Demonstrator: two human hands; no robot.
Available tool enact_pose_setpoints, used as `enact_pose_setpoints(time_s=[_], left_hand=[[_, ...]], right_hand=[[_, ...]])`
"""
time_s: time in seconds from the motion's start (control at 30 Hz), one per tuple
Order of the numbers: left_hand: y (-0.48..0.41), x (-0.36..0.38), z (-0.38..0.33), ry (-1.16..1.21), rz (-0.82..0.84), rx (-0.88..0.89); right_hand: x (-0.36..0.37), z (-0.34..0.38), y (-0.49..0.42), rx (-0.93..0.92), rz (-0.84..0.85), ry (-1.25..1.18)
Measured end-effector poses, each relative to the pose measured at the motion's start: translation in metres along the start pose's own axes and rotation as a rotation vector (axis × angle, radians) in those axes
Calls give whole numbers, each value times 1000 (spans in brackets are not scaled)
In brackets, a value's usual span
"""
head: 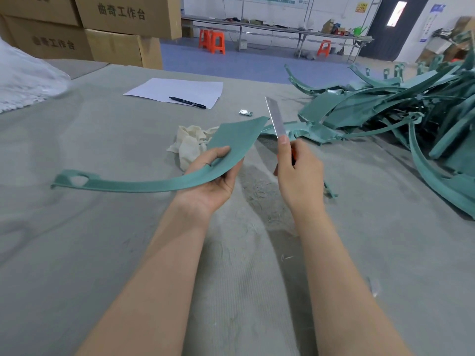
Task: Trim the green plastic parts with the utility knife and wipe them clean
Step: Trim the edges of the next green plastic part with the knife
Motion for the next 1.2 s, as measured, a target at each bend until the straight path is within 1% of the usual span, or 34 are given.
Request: enact_pose_setpoints(time_s=[0.17,0.4,0.63,0.8,1.07,1.2], left_hand=[[3,2,0,37,70,-51],[4,0,-3,31,89,-105],[5,0,-2,51,62,-80],[5,-2,-4,25,62,-64],[6,-4,-13,-72,67,-2],[6,-5,-13,-67,47,1]], right_hand=[[-1,-4,-3,2,-54,24],[0,-5,-3,-45,-95,59],[0,-4,-2,-55,-95,21],[-2,0,0,-71,-55,-44],[-7,2,-3,-2,-40,-188],[-5,5,-1,-30,-10,-160]])
Point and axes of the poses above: each hand's wrist, its own y-axis away from the middle knuckle, its own x-axis out of the palm, z = x × y, the point moved 2 cm from there along -y, towards the middle knuckle, and after that the axes turned 4 degrees about z, right-handed, at the moved point
